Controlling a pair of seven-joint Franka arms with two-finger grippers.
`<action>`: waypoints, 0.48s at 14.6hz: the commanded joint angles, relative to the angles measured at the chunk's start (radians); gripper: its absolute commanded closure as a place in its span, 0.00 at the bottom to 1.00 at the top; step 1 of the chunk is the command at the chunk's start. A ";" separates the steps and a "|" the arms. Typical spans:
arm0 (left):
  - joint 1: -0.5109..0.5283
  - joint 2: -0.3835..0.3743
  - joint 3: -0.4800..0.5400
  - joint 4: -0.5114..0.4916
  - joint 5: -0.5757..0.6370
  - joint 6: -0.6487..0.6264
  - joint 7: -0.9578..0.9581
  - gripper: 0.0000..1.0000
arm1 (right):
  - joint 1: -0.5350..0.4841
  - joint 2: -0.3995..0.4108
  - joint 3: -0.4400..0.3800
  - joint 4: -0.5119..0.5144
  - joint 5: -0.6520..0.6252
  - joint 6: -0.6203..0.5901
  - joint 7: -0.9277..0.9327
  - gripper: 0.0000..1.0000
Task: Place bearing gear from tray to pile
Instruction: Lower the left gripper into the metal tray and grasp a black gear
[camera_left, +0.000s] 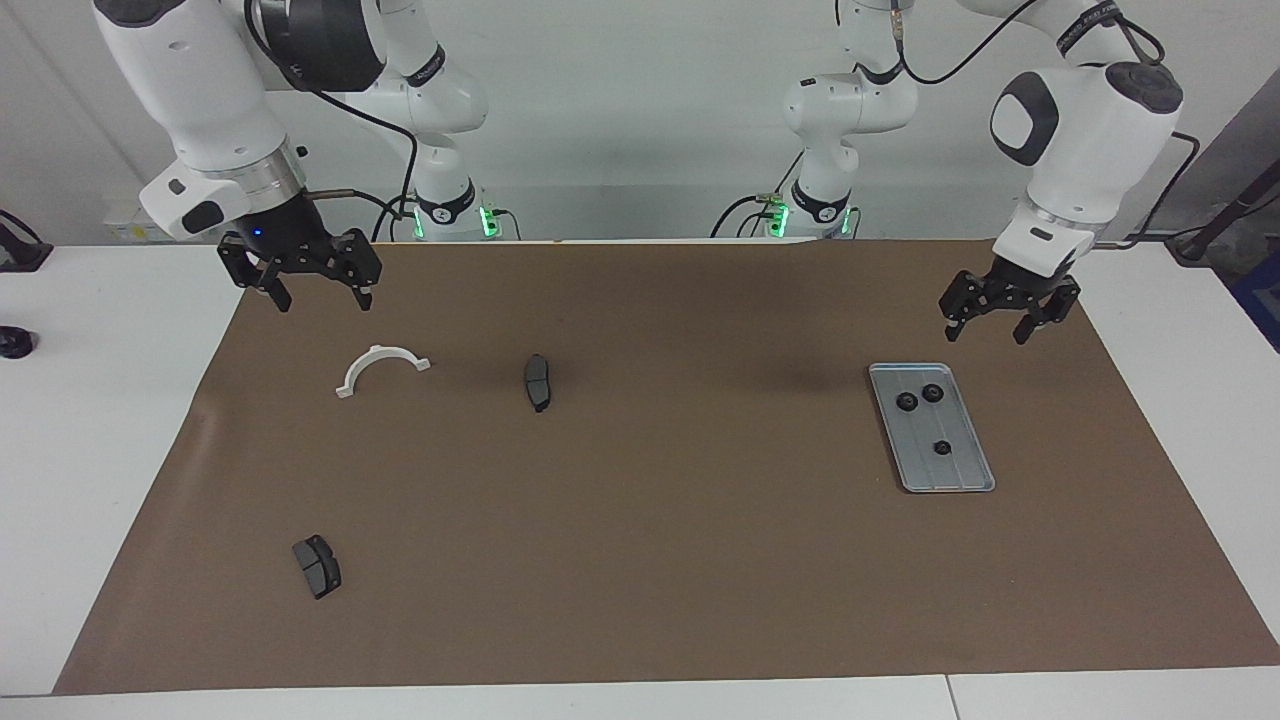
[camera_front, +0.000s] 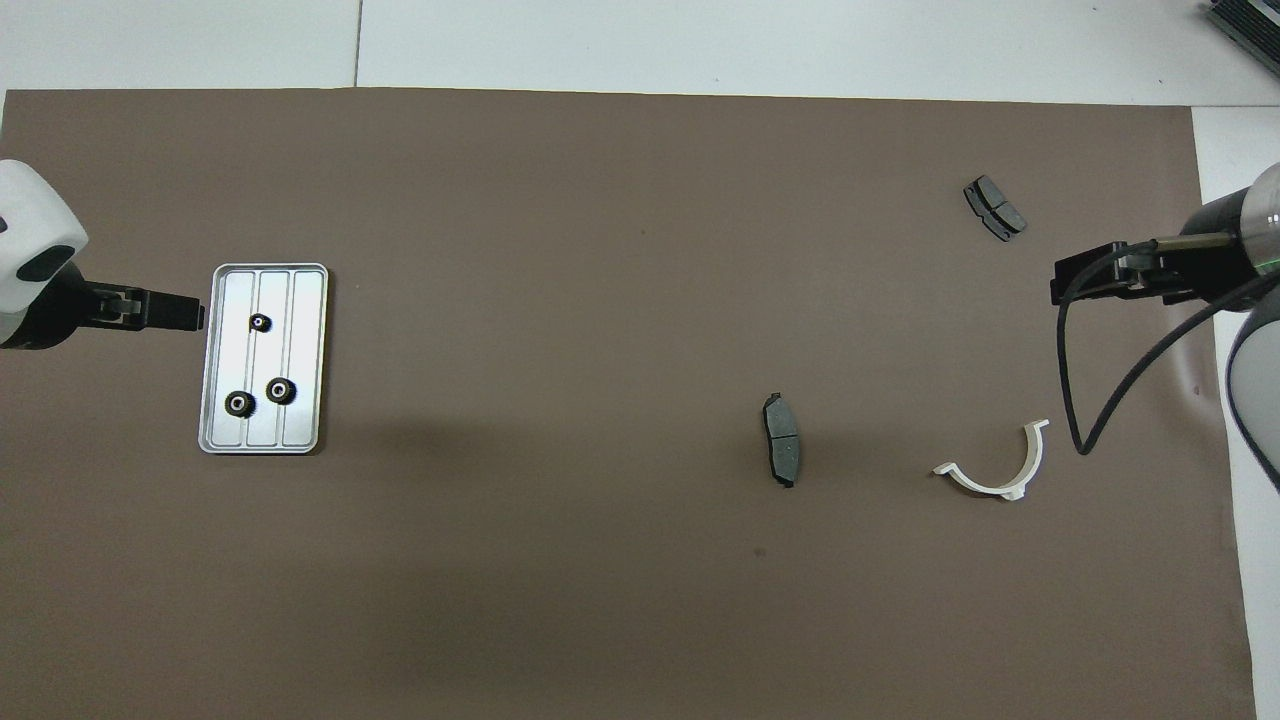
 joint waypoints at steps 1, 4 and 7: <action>0.010 0.047 -0.005 -0.109 0.019 0.178 -0.146 0.00 | -0.004 -0.020 0.004 -0.024 0.004 0.008 -0.016 0.00; 0.005 0.059 -0.004 -0.201 0.024 0.266 -0.326 0.00 | -0.004 -0.020 0.004 -0.024 0.004 0.010 -0.016 0.00; -0.007 0.129 -0.004 -0.212 0.059 0.332 -0.486 0.00 | -0.004 -0.020 0.004 -0.024 0.004 0.010 -0.016 0.00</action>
